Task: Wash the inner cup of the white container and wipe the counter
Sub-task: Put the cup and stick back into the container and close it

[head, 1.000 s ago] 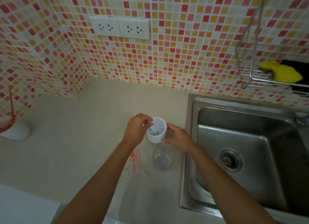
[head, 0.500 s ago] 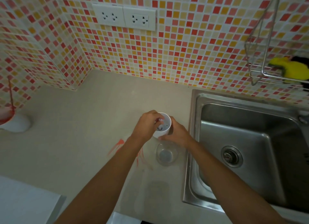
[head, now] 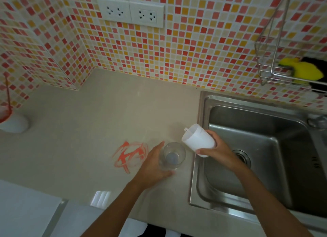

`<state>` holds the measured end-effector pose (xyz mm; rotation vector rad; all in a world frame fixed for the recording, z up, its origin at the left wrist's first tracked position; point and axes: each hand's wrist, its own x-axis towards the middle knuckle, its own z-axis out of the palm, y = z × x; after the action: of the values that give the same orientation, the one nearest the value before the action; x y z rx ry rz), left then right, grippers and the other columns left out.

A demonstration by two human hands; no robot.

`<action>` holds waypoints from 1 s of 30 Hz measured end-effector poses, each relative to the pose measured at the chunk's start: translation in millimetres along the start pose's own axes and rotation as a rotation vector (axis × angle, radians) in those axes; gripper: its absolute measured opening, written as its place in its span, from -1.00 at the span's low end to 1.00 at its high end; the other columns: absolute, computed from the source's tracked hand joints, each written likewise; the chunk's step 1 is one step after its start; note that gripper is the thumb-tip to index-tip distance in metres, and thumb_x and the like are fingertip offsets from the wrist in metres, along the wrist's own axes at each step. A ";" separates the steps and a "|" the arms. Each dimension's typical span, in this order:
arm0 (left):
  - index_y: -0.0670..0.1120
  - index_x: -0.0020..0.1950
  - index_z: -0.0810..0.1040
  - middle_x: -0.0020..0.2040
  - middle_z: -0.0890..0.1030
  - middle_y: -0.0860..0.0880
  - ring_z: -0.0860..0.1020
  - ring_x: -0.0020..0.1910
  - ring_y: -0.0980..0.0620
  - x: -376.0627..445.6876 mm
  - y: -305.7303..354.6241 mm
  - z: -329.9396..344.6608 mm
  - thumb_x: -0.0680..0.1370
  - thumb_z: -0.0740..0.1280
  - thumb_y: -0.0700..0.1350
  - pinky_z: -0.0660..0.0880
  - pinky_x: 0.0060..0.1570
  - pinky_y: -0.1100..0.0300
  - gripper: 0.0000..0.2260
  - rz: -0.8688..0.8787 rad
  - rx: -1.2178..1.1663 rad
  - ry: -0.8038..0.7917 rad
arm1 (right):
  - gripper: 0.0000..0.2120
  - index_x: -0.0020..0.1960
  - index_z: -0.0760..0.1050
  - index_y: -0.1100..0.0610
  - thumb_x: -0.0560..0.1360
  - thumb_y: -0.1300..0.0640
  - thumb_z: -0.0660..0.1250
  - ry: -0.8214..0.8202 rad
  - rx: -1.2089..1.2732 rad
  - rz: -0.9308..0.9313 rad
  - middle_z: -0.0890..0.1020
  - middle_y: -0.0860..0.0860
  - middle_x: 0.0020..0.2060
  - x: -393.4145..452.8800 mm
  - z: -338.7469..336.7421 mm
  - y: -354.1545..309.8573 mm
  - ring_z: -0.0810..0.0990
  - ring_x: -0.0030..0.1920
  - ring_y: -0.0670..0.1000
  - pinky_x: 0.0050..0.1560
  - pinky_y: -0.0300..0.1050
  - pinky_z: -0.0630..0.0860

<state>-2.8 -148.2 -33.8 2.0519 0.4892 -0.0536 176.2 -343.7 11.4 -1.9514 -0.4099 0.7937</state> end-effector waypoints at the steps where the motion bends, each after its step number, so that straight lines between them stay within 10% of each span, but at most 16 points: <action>1: 0.00 0.52 0.16 0.39 0.28 0.19 0.25 0.37 0.22 3.8 1.8 4.5 0.28 0.59 0.04 0.18 0.31 0.32 -0.07 -0.020 -0.052 0.012 | -0.27 0.30 0.32 -0.17 0.26 0.12 0.60 -0.002 -0.018 -0.004 0.46 -0.20 0.15 -5.9 -3.1 -0.3 0.49 0.12 -0.09 -0.06 -0.17 0.53; 10: -0.08 0.44 0.31 0.38 0.43 0.04 0.38 0.31 0.20 31.1 3.0 13.2 0.33 0.57 -0.18 0.31 0.20 0.44 -0.25 -0.012 -0.234 0.116 | -0.30 0.21 0.33 -0.17 0.19 0.04 0.61 0.104 -0.303 -0.152 0.45 -0.09 0.14 -32.8 -6.3 -25.7 0.48 0.09 -0.06 -0.02 -0.11 0.54; 18: 0.05 0.28 0.43 0.17 0.58 0.11 0.54 0.12 0.33 34.3 3.5 7.2 0.23 0.62 -0.07 0.48 0.08 0.26 -0.33 0.085 -0.224 0.143 | -0.15 0.46 0.17 -0.08 0.27 -0.03 0.50 0.014 -0.820 -0.349 0.34 0.03 0.32 -21.8 41.6 -83.6 0.28 0.26 0.13 0.25 0.01 0.33; 23: 0.05 0.42 0.33 0.19 0.58 0.04 0.57 0.15 0.05 36.8 -1.6 7.5 0.20 0.61 0.16 0.53 0.11 -0.07 -0.14 0.075 -0.229 0.087 | -0.20 0.40 0.20 -0.01 0.25 -0.02 0.48 0.041 -0.979 -0.427 0.40 0.02 0.28 -15.9 65.5 -94.3 0.30 0.16 0.11 0.14 0.01 0.41; 30: 0.07 0.41 0.34 0.22 0.55 0.11 0.54 0.15 0.16 32.9 0.2 4.7 0.32 0.58 -0.07 0.45 0.00 0.42 -0.27 0.085 -0.231 0.126 | -0.18 0.48 0.14 -0.11 0.32 0.09 0.46 -0.012 -0.878 -0.358 0.23 0.04 0.41 -10.2 79.5 -73.9 0.27 0.27 0.16 0.23 0.03 0.36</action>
<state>28.2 -141.7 -43.8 1.8530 0.4628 0.1764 117.8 -261.6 53.0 -2.5451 -1.2322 0.4053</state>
